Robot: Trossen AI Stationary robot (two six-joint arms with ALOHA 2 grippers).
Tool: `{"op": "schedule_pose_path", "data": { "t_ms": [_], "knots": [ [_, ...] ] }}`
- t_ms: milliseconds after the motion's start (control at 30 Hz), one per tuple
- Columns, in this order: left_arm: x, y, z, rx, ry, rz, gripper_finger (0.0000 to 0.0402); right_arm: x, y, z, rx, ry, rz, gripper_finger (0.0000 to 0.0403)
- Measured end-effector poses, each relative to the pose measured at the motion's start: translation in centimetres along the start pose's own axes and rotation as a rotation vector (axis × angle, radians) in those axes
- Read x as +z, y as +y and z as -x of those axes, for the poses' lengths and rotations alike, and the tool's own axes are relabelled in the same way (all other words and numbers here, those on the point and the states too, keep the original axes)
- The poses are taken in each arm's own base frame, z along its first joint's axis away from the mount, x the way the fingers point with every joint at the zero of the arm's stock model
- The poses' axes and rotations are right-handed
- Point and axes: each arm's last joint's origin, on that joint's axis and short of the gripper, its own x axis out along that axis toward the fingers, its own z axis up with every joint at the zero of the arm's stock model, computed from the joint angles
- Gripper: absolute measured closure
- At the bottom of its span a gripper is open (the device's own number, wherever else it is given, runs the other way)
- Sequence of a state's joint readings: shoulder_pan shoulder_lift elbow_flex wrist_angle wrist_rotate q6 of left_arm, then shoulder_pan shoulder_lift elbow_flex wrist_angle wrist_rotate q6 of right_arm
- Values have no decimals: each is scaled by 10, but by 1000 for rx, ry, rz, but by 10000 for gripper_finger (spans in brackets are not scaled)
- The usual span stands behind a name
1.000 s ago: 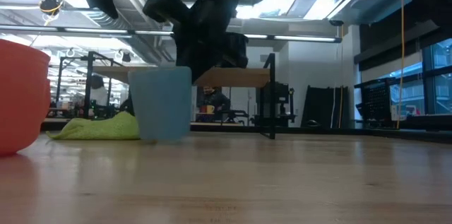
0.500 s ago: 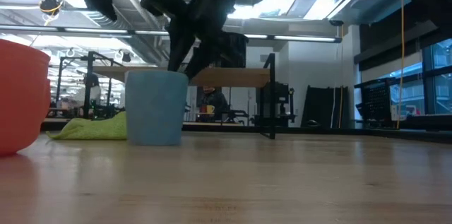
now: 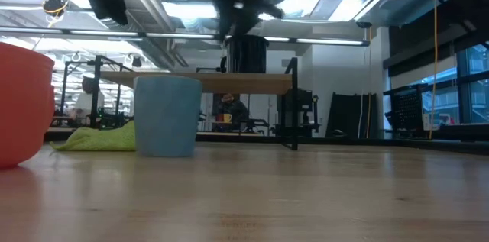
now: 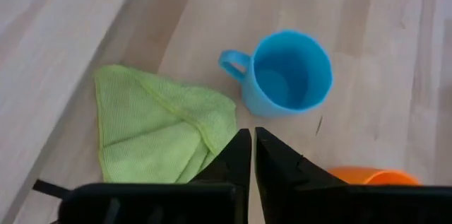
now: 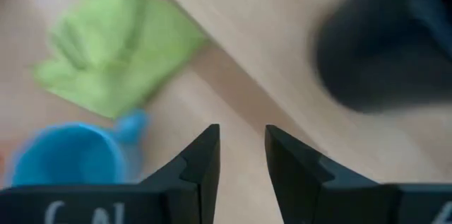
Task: Stack small to large cups/mugs on shelf
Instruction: Put the blue mug on the shelf
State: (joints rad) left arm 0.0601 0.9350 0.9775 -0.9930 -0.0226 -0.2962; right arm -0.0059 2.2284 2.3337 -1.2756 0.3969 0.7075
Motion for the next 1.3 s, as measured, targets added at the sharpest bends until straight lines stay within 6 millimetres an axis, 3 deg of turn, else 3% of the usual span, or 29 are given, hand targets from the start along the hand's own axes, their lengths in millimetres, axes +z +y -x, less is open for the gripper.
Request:
{"op": "schedule_pose_path", "data": {
  "t_ms": [200,333,500,867,1300],
  "knots": [
    [3,-12,-14,-70,62,-79,388,-9,-11,20,-120,17,-24,288],
    [4,-19,-22,-155,117,-91,388,-24,-4,28,-142,48,-33,288],
    [8,-25,-36,-131,137,-119,388,-48,11,47,-201,5,-50,288],
    [15,-36,-61,2,109,-158,388,-105,45,112,-63,-135,-292,288],
    [16,-36,-63,27,102,-145,388,-168,73,151,73,-104,-496,288]
  ]
}}
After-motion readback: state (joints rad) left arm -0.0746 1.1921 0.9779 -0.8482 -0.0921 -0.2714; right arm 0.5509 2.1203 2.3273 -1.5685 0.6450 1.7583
